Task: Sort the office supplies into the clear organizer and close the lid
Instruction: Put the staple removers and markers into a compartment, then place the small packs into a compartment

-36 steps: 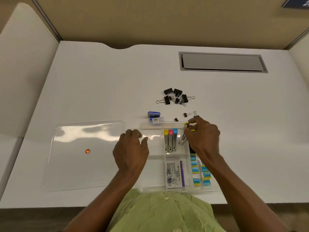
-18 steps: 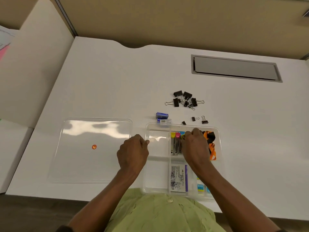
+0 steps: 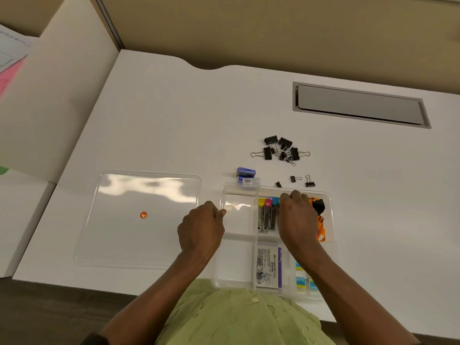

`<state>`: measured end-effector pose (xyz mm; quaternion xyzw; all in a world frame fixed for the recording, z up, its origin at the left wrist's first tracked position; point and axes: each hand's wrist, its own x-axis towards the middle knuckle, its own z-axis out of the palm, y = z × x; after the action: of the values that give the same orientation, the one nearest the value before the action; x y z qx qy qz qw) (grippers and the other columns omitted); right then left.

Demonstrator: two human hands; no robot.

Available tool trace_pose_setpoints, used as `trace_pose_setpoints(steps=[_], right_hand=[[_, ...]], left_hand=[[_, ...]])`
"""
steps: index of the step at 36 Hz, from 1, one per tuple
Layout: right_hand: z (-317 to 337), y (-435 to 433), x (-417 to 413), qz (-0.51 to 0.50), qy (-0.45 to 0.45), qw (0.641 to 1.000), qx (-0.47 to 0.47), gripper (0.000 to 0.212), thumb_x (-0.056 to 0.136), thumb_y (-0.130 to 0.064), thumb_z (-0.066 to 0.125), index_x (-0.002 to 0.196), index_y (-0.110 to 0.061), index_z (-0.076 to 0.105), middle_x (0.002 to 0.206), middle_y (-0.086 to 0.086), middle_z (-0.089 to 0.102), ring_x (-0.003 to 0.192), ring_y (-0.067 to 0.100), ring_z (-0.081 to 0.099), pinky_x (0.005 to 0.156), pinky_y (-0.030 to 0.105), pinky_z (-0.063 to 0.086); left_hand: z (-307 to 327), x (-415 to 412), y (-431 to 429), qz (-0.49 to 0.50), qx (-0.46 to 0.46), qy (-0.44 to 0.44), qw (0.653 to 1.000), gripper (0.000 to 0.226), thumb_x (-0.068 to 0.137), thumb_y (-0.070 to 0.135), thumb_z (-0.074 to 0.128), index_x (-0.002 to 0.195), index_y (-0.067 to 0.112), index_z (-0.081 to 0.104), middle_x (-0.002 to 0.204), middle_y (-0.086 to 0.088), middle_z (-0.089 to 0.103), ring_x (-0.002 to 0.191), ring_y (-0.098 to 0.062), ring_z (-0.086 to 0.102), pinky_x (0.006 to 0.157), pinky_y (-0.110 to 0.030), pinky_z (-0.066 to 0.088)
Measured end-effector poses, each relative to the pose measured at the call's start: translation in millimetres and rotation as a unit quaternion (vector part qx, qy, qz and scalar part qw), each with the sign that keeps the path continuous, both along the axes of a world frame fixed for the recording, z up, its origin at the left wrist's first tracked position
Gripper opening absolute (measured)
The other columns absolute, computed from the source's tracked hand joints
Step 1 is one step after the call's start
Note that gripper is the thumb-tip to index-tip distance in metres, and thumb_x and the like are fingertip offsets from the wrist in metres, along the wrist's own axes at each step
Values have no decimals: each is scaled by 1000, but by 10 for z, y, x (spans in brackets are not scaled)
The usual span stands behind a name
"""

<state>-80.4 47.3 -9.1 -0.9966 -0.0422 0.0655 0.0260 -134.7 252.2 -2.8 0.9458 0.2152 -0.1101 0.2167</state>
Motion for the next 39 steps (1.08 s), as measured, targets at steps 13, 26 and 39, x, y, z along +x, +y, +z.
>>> trace_pose_setpoints(steps=[13, 26, 39], right_hand=[[206, -20, 506, 25, -64, 985, 160, 18, 90, -24, 74, 102, -12, 75, 92, 4, 71, 80, 18, 65, 70, 31, 54], [-245, 549, 1299, -35, 224, 969, 100, 90, 60, -75, 80, 117, -10, 59, 106, 4, 67, 97, 24, 66, 79, 33, 54], [-217, 546, 1327, -69, 175, 977, 97, 47, 67, -36, 81, 100, -12, 57, 105, 13, 67, 101, 30, 65, 69, 30, 47]], left_hand=[[155, 409, 67, -70, 79, -54, 993, 43, 104, 56, 53, 102, 16, 70, 100, -2, 72, 96, -25, 69, 70, -35, 49], [9, 1773, 96, -401, 26, 25, 915, 55, 87, 16, 82, 137, 15, 59, 137, -8, 62, 121, -28, 60, 92, -33, 49], [-173, 1857, 12, -465, 76, 5, 882, 33, 89, 27, 79, 116, 14, 65, 111, -9, 63, 96, -29, 63, 80, -45, 57]])
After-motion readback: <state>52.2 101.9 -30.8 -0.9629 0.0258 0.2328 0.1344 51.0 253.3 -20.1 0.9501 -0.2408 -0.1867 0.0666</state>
